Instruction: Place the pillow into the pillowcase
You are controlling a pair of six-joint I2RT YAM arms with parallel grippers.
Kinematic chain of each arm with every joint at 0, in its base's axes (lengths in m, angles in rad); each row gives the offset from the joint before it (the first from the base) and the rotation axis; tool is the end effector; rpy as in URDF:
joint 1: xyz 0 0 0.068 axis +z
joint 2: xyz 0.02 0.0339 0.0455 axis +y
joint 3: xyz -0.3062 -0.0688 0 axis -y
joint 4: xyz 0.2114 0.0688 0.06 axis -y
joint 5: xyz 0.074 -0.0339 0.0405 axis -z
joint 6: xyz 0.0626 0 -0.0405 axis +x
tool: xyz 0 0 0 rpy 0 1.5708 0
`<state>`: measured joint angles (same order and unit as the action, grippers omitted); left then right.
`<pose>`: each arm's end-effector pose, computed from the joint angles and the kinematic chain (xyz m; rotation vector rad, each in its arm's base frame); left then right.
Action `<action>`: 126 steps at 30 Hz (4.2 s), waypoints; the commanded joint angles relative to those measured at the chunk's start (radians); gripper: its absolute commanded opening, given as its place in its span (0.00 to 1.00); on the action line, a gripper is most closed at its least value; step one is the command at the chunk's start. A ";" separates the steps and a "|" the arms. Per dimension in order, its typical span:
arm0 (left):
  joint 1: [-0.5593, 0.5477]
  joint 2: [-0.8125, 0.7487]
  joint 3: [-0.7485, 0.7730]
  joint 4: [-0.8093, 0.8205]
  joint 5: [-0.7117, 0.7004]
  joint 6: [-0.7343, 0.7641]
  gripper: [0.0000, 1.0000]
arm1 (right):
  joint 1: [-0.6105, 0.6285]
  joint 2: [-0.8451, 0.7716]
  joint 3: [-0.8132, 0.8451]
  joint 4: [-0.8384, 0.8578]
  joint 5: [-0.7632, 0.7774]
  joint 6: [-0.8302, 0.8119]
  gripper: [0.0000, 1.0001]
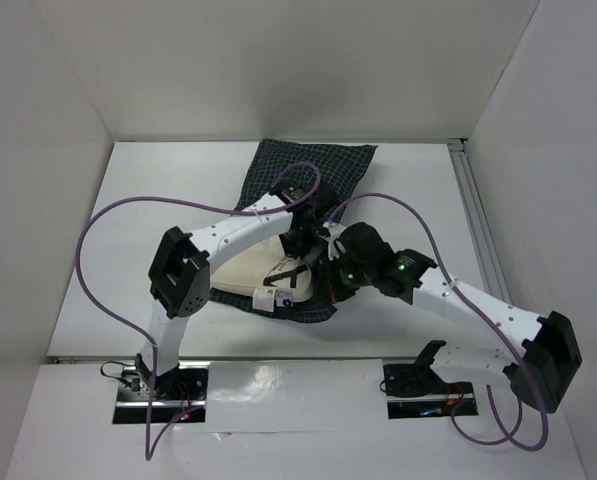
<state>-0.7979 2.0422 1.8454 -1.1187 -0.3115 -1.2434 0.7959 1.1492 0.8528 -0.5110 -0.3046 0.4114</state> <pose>0.3013 -0.2814 0.2746 -0.6600 2.6636 -0.0749 0.1313 0.1609 0.2919 -0.6371 2.4562 0.8971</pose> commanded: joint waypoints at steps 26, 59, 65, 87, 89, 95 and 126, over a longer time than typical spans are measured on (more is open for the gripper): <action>-0.031 -0.403 -0.008 -0.030 -0.127 0.305 0.88 | 0.022 -0.039 0.129 -0.150 0.289 0.063 0.91; 0.325 -0.930 -0.900 0.423 0.320 0.423 0.97 | 0.081 0.078 0.097 -0.067 0.668 0.004 0.00; 0.243 -0.875 -1.035 0.733 0.505 0.455 0.97 | 0.072 -0.026 0.112 -0.055 0.562 0.029 0.00; 0.082 -0.616 -1.244 1.370 0.477 0.381 0.96 | 0.054 0.023 0.354 -0.142 0.444 -0.059 0.00; 0.081 -0.606 -1.244 1.439 0.500 0.369 0.83 | 0.054 0.023 0.354 -0.142 0.444 -0.059 0.00; 0.081 -0.582 -1.230 1.441 0.512 0.309 0.00 | 0.045 0.023 0.319 -0.156 0.433 -0.026 0.00; 0.045 -1.194 -1.479 1.252 0.387 0.148 0.00 | 0.149 0.299 0.244 0.017 0.413 0.181 0.99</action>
<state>-0.7475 0.8906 0.3523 0.1028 0.0811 -1.0805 0.9268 1.3830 1.0664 -0.5919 0.0898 0.5533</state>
